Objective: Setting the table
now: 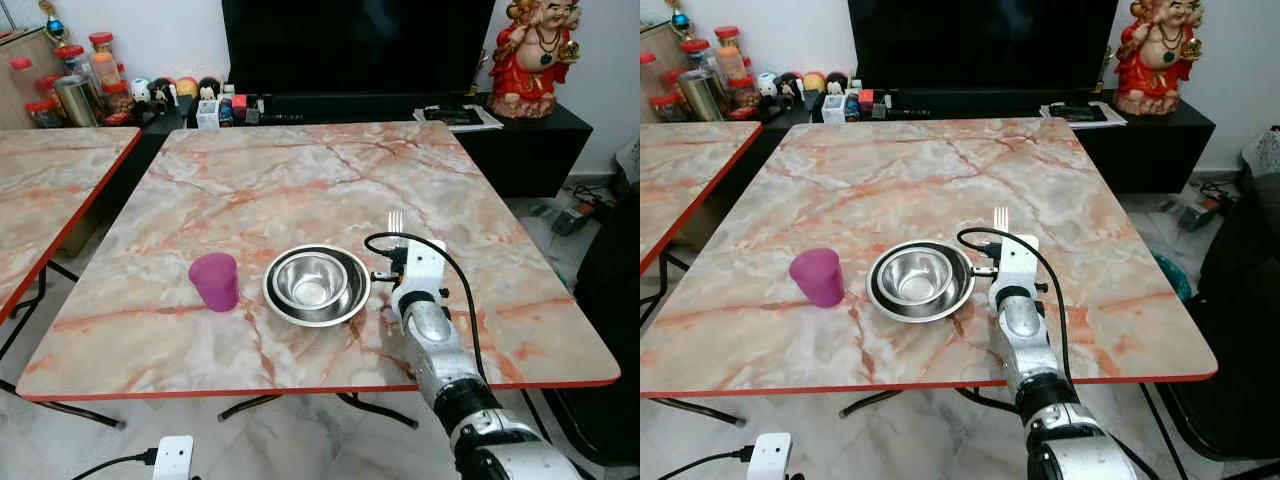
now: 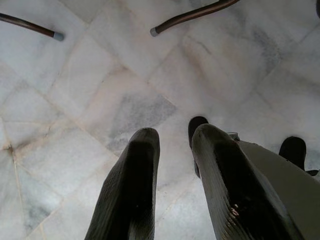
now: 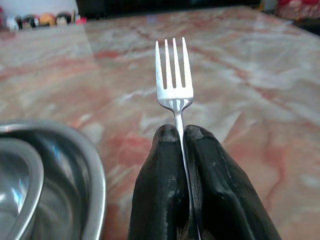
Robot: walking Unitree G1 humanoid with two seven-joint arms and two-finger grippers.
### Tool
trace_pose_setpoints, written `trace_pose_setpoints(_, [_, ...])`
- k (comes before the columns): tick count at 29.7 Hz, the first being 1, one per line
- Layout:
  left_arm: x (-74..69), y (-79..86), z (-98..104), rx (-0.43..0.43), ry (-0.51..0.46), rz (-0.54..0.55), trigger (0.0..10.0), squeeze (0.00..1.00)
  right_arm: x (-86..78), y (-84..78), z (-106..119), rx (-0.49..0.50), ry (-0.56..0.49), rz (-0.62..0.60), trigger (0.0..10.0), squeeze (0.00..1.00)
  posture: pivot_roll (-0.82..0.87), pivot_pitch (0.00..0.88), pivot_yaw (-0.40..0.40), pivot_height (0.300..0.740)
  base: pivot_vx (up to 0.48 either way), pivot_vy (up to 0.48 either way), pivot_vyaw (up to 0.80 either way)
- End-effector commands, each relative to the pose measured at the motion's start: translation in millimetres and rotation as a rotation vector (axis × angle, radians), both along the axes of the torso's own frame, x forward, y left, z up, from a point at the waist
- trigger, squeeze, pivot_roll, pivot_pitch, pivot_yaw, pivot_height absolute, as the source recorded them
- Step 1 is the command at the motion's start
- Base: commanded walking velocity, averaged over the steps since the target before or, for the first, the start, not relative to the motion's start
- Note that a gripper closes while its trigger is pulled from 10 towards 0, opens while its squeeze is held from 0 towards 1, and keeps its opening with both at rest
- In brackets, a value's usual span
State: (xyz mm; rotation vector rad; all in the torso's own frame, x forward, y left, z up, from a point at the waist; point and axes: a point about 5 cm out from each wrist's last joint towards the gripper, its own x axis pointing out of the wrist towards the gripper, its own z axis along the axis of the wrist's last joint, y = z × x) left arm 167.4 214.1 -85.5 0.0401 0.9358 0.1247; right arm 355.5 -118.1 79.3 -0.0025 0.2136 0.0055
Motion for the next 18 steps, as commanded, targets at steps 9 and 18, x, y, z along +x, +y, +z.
trace_pose_setpoints(9, [-0.8,0.5,-0.3,-0.011,0.005,0.011,10.0,0.00,2.5,3.8,-4.5,-0.068,0.078,0.036,10.0,0.00,0.00,0.000,0.008,0.740,0.000,0.000,0.00])
trace_pose_setpoints(18, [-0.3,-1.8,-0.5,-0.024,0.002,0.009,10.0,0.00,2.3,-5.1,-5.6,-0.079,0.083,-0.008,10.0,0.00,0.00,0.000,0.009,0.740,0.000,0.000,0.00])
